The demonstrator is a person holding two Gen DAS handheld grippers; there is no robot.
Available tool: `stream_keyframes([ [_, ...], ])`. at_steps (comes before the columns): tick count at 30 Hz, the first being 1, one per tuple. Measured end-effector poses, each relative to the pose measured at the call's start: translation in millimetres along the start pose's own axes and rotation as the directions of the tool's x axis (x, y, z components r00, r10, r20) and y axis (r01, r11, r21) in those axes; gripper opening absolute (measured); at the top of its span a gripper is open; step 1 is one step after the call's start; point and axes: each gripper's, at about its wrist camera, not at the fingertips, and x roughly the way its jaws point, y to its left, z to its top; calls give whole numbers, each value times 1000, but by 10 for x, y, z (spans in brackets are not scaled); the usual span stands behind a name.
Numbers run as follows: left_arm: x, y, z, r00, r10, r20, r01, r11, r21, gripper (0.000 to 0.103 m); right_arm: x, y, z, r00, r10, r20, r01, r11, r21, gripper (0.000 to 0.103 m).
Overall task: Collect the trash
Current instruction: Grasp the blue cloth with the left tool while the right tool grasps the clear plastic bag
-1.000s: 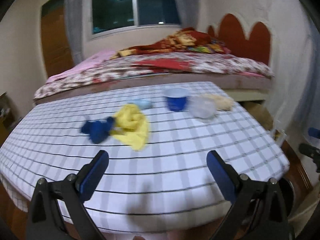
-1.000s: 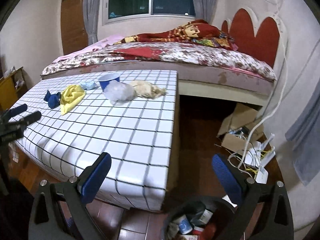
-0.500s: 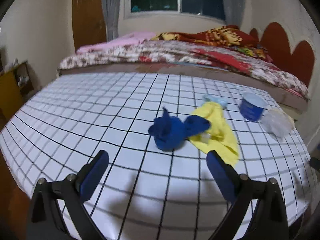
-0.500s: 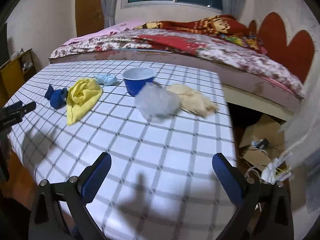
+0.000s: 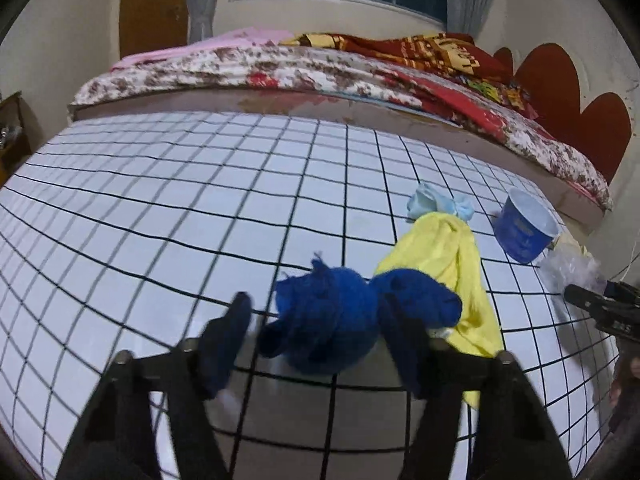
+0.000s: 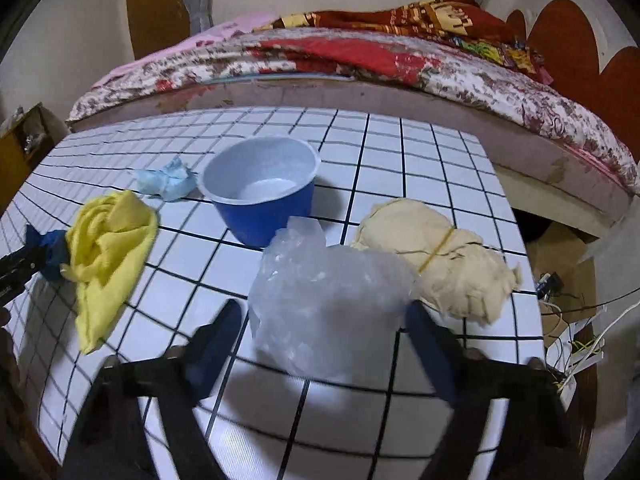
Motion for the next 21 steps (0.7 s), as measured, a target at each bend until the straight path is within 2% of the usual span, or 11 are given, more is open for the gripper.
stream_keyframes([
  [1,26,-2,-7,1000,-20,-11,20,1000,0,47,18,3,-6,1000,4,0,-4,1000,2,62],
  [2,24,-4,-16,1000,-25,-11,25,1000,0,47,28,2,-10,1000,1,2,-1,1000,4,52],
  [4,-9,5,-17,1000,-25,0,25,1000,7,44,18,9,-20,1000,20,10,-20,1000,7,50],
  [13,-330,63,-171,998,7,57,-8,1000,3,43,-383,0,-234,995,52,84,-51,999,-13,49],
  [21,-772,-282,-255,991,-20,135,11,997,73,43,-868,-140,-473,989,50,142,-47,999,-19,49],
])
